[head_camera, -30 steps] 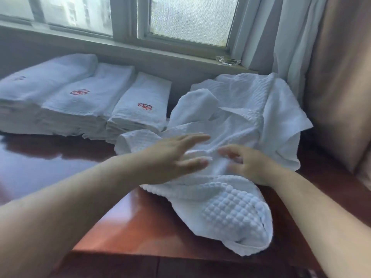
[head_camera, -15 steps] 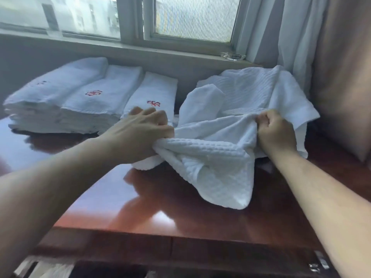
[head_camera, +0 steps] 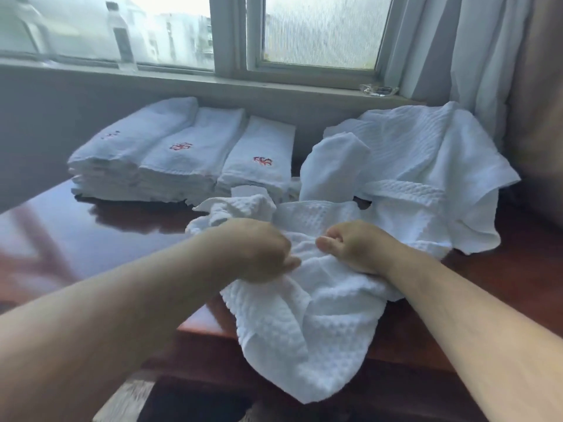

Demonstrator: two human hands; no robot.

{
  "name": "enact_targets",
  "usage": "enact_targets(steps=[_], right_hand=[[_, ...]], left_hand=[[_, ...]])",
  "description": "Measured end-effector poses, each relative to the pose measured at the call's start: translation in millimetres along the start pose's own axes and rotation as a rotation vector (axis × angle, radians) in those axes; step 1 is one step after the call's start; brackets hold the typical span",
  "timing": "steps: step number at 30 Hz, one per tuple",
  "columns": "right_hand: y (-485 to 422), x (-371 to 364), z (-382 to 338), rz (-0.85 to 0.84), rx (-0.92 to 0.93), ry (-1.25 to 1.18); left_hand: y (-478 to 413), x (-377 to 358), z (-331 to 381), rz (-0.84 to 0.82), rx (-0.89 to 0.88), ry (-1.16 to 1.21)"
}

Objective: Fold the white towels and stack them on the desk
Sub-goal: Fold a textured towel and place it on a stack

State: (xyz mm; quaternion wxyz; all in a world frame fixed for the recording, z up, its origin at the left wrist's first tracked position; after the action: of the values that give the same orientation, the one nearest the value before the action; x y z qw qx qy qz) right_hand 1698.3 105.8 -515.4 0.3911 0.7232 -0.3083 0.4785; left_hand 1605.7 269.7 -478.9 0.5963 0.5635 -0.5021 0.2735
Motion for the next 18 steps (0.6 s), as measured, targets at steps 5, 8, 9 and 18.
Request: enact_targets(steps=[5, 8, 9, 18], right_hand=[[7.9, 39.8, 12.6, 0.222, -0.26, 0.06], [8.8, 41.2, 3.3, 0.104, -0.218, 0.115], [7.8, 35.8, -2.8, 0.058, -0.18, 0.126], [10.1, 3.0, -25.3, 0.002, -0.064, 0.201]], left_hand=[[14.7, -5.6, -51.1, -0.191, 0.427, -0.131], [19.5, -8.6, -56.5, -0.168, 0.386, -0.219], [16.4, -8.9, -50.7, -0.074, 0.297, -0.185], [2.3, -53.1, -57.5, -0.09, 0.011, 0.383]])
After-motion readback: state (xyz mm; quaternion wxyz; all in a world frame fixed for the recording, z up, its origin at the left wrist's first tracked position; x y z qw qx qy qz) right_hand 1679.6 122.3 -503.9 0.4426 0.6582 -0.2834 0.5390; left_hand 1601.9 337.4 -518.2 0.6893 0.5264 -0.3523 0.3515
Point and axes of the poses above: each hand's wrist, its own y-axis away from the middle knuckle, its own x-axis out of the back of the hand, z = x × y, the point moved 4 cm from there along -y, towards the middle knuckle, and after that the axes turned 11 degrees about -z, right-handed, at the moved point
